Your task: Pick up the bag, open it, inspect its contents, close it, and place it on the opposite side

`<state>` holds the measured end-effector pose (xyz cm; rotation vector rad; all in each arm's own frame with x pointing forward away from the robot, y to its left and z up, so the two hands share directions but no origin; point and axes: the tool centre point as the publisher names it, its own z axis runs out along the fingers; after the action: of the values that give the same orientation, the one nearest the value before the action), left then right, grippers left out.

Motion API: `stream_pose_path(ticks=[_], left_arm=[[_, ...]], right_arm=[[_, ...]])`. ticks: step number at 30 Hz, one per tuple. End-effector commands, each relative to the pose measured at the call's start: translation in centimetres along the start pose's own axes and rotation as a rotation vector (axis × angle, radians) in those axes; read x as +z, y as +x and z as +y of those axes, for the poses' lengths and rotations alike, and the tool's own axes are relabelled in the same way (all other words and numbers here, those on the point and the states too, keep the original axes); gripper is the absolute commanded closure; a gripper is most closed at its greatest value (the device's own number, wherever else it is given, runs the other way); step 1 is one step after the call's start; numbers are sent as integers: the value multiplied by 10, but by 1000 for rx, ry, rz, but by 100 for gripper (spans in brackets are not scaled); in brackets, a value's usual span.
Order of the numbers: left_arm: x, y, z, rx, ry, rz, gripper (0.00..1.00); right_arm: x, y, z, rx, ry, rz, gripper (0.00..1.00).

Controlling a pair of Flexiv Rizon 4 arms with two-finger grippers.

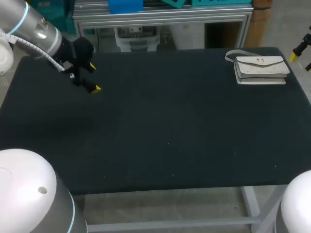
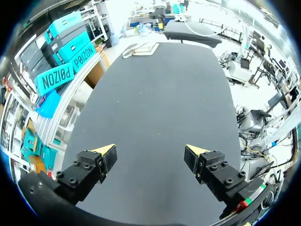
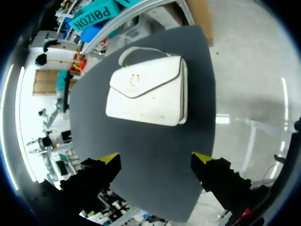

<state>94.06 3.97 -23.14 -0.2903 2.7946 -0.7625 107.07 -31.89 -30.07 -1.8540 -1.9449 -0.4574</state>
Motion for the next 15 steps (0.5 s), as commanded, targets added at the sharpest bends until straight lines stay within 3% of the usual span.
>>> stream_pose_path(ticks=[1,15], left_arm=[[6,6,0,156,350,33,0],[15,4,-5,211,378,66,0]], right_arm=[[10,-11,4,17,-54,73,0],[23,-28,40,116,-215,72,0]])
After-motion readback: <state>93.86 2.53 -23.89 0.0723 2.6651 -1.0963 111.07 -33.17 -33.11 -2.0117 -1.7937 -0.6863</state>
